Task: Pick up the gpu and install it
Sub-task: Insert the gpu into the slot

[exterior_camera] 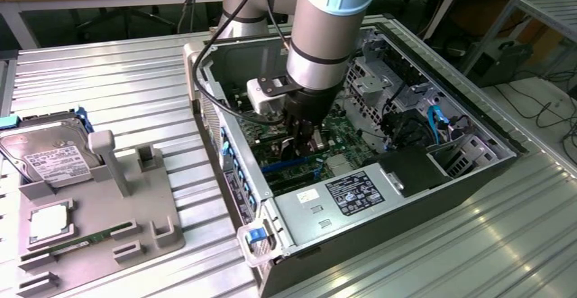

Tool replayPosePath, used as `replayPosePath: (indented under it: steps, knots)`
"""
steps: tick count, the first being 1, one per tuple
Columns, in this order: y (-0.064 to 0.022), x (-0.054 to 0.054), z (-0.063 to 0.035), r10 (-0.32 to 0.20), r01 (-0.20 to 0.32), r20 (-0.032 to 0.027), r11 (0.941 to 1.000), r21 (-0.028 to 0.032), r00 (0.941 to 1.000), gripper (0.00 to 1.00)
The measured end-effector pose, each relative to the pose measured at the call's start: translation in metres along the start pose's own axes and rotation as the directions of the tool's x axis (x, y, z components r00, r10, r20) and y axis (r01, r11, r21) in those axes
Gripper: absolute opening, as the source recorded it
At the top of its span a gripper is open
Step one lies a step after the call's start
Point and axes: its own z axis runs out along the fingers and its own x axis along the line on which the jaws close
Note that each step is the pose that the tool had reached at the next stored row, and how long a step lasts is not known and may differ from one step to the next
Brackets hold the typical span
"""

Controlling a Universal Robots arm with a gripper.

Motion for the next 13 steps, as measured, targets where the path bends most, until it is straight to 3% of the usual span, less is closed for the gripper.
replayPosePath:
  steps: [1, 3, 13]
  knots:
    - [-0.0001, 0.0000, 0.0000, 0.000, 0.000, 0.0040, 1.0000, -0.0001, 1.0000, 0.28]
    - [0.0000, 0.0000, 0.0000, 0.001, -0.001, 0.0194, 1.0000, -0.0004, 0.9998, 0.28]
    - [0.0017, 0.0004, 0.0022, 0.000, 0.000, 0.0199, 1.0000, -0.0004, 0.9998, 0.28]
